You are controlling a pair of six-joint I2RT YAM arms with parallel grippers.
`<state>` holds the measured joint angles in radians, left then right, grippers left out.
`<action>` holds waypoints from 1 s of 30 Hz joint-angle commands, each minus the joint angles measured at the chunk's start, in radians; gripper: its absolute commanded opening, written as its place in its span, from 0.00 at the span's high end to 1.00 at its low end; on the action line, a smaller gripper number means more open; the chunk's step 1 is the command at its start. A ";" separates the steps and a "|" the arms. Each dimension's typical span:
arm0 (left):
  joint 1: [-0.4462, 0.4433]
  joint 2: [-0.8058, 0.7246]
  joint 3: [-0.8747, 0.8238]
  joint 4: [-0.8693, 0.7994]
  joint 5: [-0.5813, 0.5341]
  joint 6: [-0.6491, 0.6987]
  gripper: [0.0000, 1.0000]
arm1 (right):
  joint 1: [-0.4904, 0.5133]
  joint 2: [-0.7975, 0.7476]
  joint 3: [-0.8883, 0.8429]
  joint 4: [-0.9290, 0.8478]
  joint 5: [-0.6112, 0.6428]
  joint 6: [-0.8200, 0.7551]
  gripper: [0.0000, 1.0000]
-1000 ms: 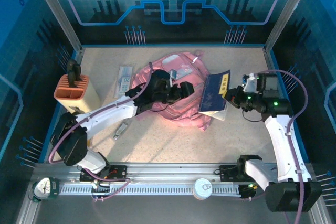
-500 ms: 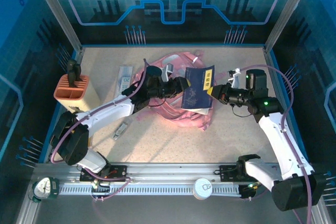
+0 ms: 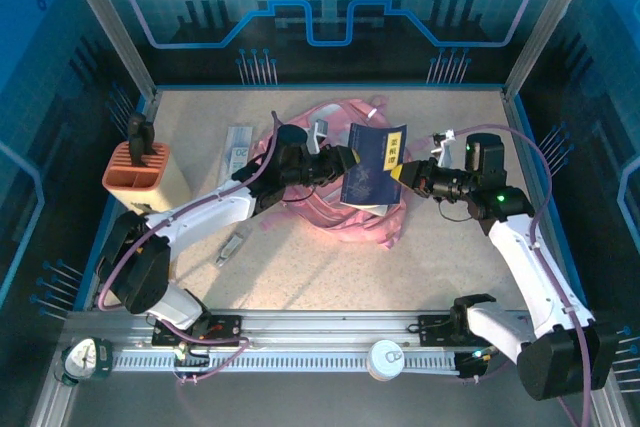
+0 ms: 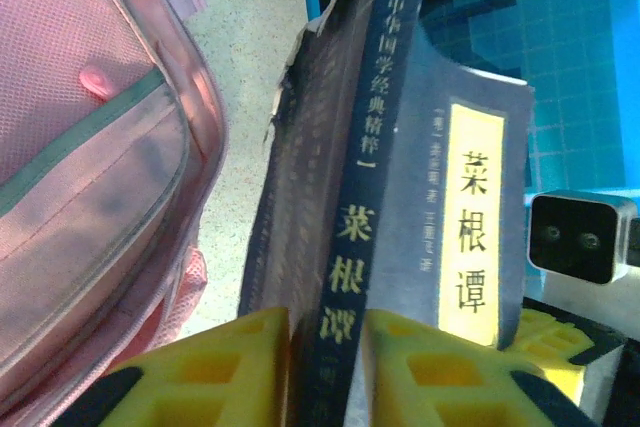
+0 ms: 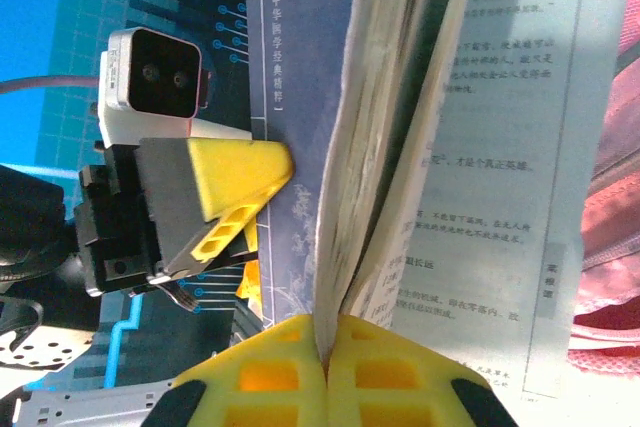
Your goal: Pack the student bag
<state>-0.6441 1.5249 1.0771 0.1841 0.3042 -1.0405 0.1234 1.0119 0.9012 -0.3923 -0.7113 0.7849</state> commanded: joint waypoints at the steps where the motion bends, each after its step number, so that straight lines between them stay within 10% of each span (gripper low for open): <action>1: -0.012 -0.007 0.015 0.035 0.019 0.009 0.80 | 0.000 -0.013 -0.008 0.010 -0.048 -0.030 1.00; 8: -0.010 -0.041 0.045 0.017 -0.007 0.005 0.99 | -0.049 -0.021 -0.016 -0.039 -0.075 -0.061 0.69; 20: -0.036 -0.058 0.093 0.190 -0.067 -0.082 1.00 | -0.094 -0.010 -0.105 0.051 -0.175 0.084 0.02; 30: -0.051 -0.044 0.118 0.093 -0.145 -0.011 1.00 | -0.050 -0.025 -0.123 0.344 -0.252 0.333 0.06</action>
<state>-0.6903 1.4906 1.1595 0.2924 0.2047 -1.0931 0.0647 1.0142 0.7658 -0.1455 -0.9199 1.0401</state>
